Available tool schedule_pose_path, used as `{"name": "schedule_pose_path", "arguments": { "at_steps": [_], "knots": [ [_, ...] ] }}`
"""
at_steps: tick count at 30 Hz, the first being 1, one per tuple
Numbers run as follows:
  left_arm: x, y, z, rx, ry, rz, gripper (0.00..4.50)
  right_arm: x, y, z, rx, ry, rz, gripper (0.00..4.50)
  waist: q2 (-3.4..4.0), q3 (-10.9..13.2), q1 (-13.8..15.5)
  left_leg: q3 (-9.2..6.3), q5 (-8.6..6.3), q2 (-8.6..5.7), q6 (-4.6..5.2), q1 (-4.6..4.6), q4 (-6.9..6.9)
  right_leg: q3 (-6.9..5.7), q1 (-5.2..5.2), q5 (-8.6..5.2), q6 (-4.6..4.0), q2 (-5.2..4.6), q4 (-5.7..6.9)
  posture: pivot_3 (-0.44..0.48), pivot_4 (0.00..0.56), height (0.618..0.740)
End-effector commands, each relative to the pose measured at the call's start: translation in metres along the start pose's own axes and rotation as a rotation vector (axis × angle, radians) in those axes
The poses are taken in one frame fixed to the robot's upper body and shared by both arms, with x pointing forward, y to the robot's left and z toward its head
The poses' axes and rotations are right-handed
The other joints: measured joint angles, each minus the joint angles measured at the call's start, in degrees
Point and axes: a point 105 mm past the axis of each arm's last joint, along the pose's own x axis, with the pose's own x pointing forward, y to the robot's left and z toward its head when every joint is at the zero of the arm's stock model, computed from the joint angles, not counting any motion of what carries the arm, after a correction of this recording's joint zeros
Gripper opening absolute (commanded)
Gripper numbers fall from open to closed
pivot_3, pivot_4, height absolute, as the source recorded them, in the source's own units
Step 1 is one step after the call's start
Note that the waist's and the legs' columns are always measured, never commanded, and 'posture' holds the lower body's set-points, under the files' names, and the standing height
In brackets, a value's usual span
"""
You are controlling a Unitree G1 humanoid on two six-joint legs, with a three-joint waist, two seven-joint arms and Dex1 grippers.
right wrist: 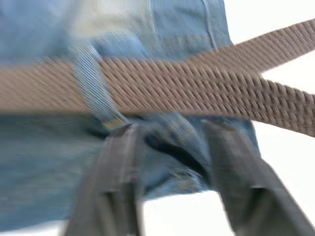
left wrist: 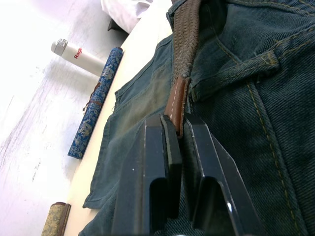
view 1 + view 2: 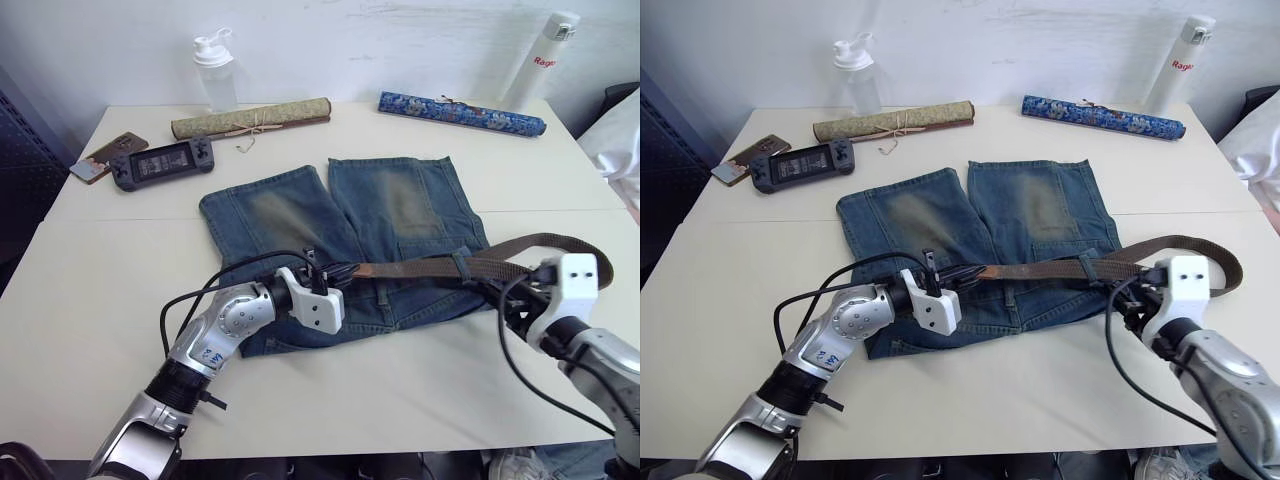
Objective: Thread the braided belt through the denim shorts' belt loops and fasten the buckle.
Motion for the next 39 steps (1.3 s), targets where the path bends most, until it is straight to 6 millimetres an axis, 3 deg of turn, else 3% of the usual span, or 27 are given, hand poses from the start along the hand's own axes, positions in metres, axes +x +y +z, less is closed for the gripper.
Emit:
{"name": "schedule_pose_path", "arguments": {
  "at_steps": [1, 6, 11, 15, 19, 28, 31, 36, 39],
  "knots": [
    [0.002, 0.007, 0.011, 0.036, -0.040, 0.025, 0.00, -0.022, 0.023, 0.025, 0.127, -0.058, 0.206, 3.04, 0.01, 0.0, 0.0, 0.00, -0.02, 0.00, 0.04, 0.00, 0.00, 0.00, 0.00, 0.00, 0.00, -0.01, 0.00, 0.000, 0.150, 0.717],
    [0.005, 0.010, 0.012, 0.046, -0.048, 0.034, 0.00, -0.034, 0.085, 0.027, 0.462, -0.036, 0.529, 3.04, -0.01, 0.0, -0.1, -0.04, -0.13, 0.09, 0.22, 0.00, -0.01, -0.01, 0.04, 0.00, -0.01, 0.00, -0.03, 0.000, 0.150, 0.717],
    [0.007, 0.015, 0.015, 0.066, -0.059, 0.058, 0.00, -0.006, 0.115, -0.009, 0.801, 0.058, 0.447, 3.04, -0.04, 0.0, -0.2, -0.03, -0.10, 0.08, 0.17, 0.00, 0.00, 0.00, 0.00, 0.00, 0.00, 0.02, 0.03, 0.000, 0.150, 0.717],
    [0.008, 0.017, 0.017, 0.080, -0.068, 0.066, 0.00, 0.012, 0.124, -0.020, 1.035, 0.078, 0.365, 3.04, -0.04, 0.0, 0.0, 0.00, 0.02, 0.04, -0.03, -0.04, 0.02, 0.01, -0.02, 0.00, 0.00, -0.02, 0.00, 0.000, 0.150, 0.717],
    [0.008, 0.016, 0.018, 0.089, -0.069, 0.062, 0.00, 0.023, 0.124, -0.018, 1.181, 0.056, 0.331, 3.04, -0.03, 0.0, -0.1, 0.01, -0.01, 0.05, 0.01, -0.06, 0.09, 0.04, -0.03, 0.02, 0.03, -0.01, 0.02, 0.000, 0.150, 0.717],
    [0.007, 0.015, 0.018, 0.090, -0.068, 0.059, 0.00, 0.035, 0.114, -0.015, 1.266, -0.012, 0.252, 3.04, -0.02, 0.0, -0.2, 0.01, -0.01, 0.06, 0.01, -0.07, 0.09, 0.06, -0.04, 0.01, 0.03, -0.01, 0.02, 0.000, 0.150, 0.717],
    [0.007, 0.015, 0.019, 0.094, -0.071, 0.059, 0.00, 0.035, 0.112, -0.015, 1.262, -0.030, 0.243, 2.34, -0.02, 0.0, -0.2, 0.01, -0.01, 0.07, 0.01, -0.07, 0.09, 0.06, -0.04, 0.02, 0.03, -0.01, 0.02, 0.000, 0.150, 0.717],
    [0.007, 0.015, 0.020, 0.103, -0.080, 0.054, 0.00, 0.034, 0.111, -0.013, 1.265, -0.051, 0.252, 0.15, -0.02, 0.0, -0.2, 0.01, -0.01, 0.07, 0.01, -0.07, 0.09, 0.07, -0.04, 0.02, 0.03, -0.01, 0.02, 0.000, 0.150, 0.717],
    [0.008, 0.014, 0.021, 0.111, -0.086, 0.050, 0.00, 0.035, 0.110, -0.013, 1.275, -0.065, 0.252, 0.03, -0.02, 0.0, -0.2, 0.01, -0.02, 0.07, 0.02, -0.07, 0.08, 0.07, -0.04, 0.01, 0.02, -0.01, 0.02, 0.000, 0.150, 0.717]
  ]
}}
